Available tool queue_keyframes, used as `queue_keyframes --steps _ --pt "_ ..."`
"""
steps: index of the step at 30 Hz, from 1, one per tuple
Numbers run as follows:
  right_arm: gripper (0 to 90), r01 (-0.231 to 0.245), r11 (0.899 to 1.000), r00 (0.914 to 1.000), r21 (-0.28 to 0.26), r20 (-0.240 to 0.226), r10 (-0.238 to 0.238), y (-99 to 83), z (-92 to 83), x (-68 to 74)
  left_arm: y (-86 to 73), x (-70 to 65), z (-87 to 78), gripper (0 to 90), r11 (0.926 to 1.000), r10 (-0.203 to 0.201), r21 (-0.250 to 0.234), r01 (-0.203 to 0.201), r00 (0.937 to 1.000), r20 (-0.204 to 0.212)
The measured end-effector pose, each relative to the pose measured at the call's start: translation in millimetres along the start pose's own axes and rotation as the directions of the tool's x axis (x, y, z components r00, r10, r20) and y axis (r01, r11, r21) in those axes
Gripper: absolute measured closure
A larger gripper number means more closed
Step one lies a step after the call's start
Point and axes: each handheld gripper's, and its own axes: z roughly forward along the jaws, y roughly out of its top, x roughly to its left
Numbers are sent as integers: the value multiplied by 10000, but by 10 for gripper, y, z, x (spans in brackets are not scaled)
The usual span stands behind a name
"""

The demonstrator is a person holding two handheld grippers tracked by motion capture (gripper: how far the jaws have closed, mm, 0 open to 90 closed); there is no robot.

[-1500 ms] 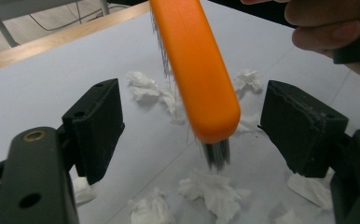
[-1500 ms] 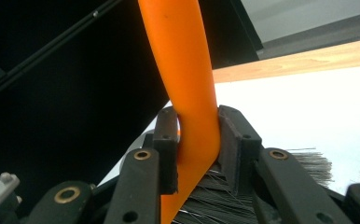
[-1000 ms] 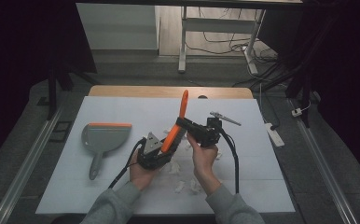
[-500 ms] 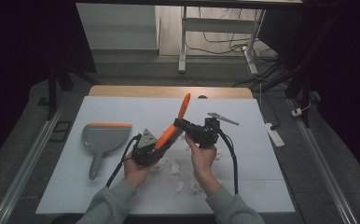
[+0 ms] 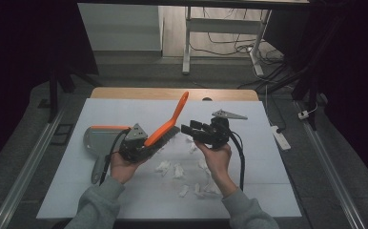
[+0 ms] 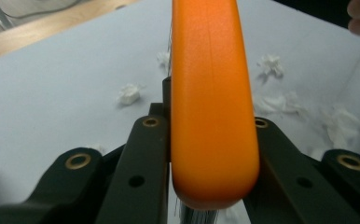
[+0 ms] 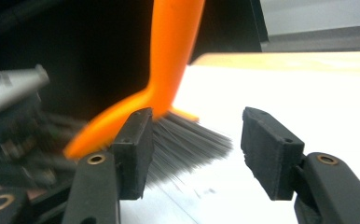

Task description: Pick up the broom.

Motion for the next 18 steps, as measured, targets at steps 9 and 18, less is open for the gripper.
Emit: queue_keyframes --steps 9,18 --pt "375 1536 9795 9878 1306 -456 -1488 -25 -102 10 8 0 -46 786 9977 383 547 -403 9985 383" --pt "350 2444 9488 9696 2003 -581 -2375 11 -305 -28 52 68 -70 785 9846 666 1541 -820 9924 1031"
